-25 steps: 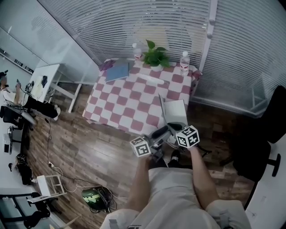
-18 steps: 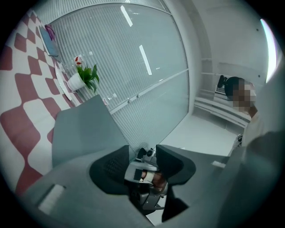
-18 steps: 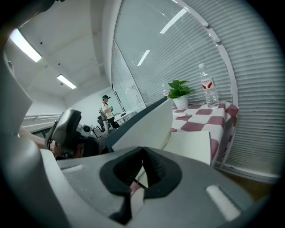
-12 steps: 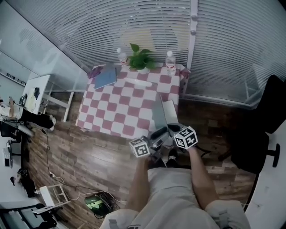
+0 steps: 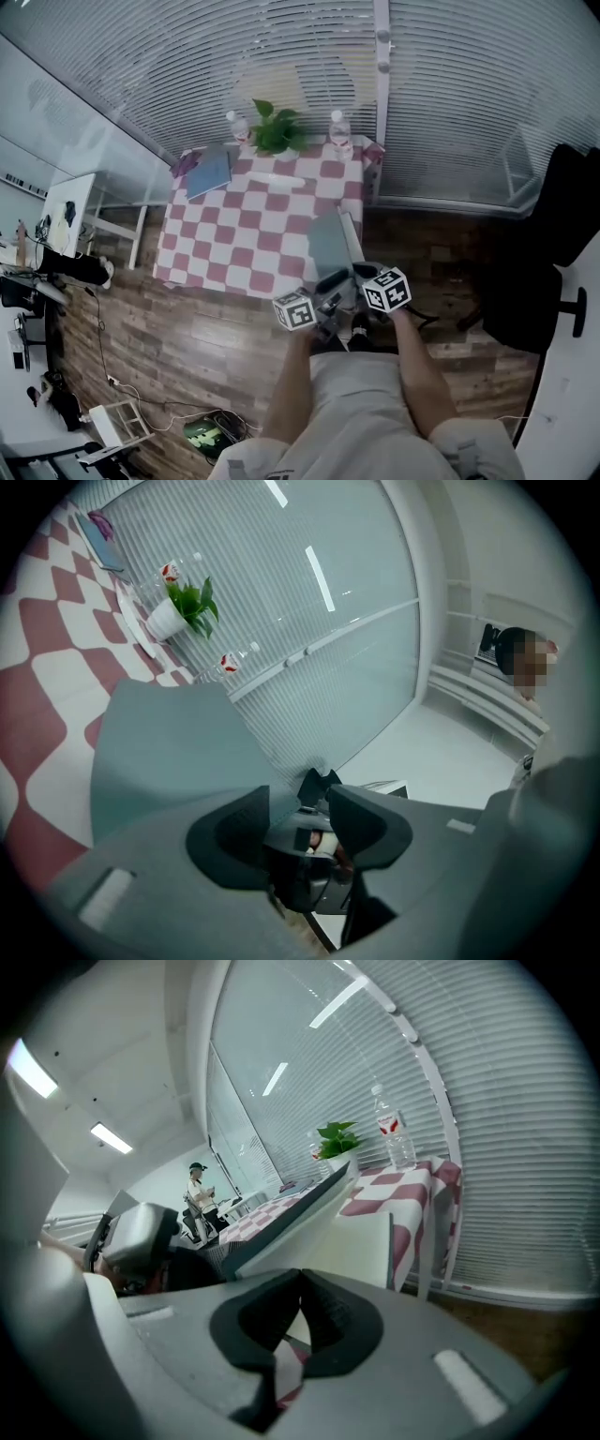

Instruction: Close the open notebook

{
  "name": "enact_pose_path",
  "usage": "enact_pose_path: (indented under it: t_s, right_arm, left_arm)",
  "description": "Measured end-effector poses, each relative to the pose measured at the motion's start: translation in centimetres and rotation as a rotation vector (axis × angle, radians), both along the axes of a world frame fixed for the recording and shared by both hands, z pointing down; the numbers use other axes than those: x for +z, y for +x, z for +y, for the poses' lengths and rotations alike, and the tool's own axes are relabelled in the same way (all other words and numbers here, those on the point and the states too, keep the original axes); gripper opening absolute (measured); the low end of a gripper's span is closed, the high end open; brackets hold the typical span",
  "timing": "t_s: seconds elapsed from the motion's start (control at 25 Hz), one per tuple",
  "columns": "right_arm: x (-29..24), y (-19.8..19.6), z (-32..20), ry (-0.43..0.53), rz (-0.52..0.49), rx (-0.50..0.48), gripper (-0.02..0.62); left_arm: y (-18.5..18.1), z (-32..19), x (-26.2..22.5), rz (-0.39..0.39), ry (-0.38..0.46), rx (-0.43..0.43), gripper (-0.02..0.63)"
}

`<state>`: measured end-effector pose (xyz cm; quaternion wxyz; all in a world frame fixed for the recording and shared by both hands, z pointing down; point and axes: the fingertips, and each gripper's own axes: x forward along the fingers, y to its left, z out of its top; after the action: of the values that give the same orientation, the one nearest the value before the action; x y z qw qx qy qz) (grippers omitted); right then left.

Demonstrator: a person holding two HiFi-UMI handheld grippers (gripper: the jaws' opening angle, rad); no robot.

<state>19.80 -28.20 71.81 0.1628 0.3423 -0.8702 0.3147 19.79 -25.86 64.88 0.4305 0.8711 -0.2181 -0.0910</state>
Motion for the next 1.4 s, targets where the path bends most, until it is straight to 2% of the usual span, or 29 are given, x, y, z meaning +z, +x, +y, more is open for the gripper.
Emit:
enact_pose_path:
  t_s: [0.12,0.24,0.32,0.4,0.52,0.56,0.8,0.96,1.12,1.28,1.4]
  right_arm:
    - [1.1,0.6,0.0,-0.018,0.042,0.024,0.002]
    - [2.3,1.0,0.2,-0.024,0.129,0.024,0.002]
    - [2.9,1.3,0.2,-0.052,0.14,0.046,0.002]
    - [3.6,1.8,0.2,-0.084,0.156,0.08,0.002]
    - [4.7,2.3,0.3,-0.109,0.202,0.112,0.002]
    - [4.8,2.3,0.3,-0.11,0.213,0.119,0.002]
    - [5.0,2.0,0.4,-0.084,0.243,0.152,0.002]
    - [5.1,2.2,0.2,-0.094,0.247,0.173,0.002]
    - [5.1,2.3,1.1,-0.118,0.265,0.224,0.002]
    - [5.1,2.7,2.4,-0.15,0.307,0.248,0.002]
    - [4.5,3.3,4.3,-0.182,0.29,0.33,0.002]
  left_arm:
    - [-1.0,-0.3,1.7,-0.056,-0.034,-0.051,0.202]
    - [-3.4,-1.0,4.4,-0.211,-0.071,-0.163,0.202]
    - [-4.5,-1.0,5.7,-0.311,-0.091,-0.194,0.202]
    - [-5.0,-0.4,6.8,-0.435,-0.089,-0.173,0.202]
    - [-5.3,1.0,9.2,-0.725,-0.02,-0.081,0.202]
    - [-5.3,1.1,9.5,-0.789,0.009,-0.059,0.202]
    - [-5.1,1.2,10.6,-0.985,0.103,0.044,0.201]
    - [-4.8,1.4,10.8,-1.058,0.178,0.139,0.193]
    - [-5.1,1.8,10.9,-1.033,0.179,0.174,0.193]
    - [-5.3,1.5,10.7,-1.011,0.219,0.209,0.192]
    - [-5.2,2.3,10.7,-1.013,0.219,0.246,0.193]
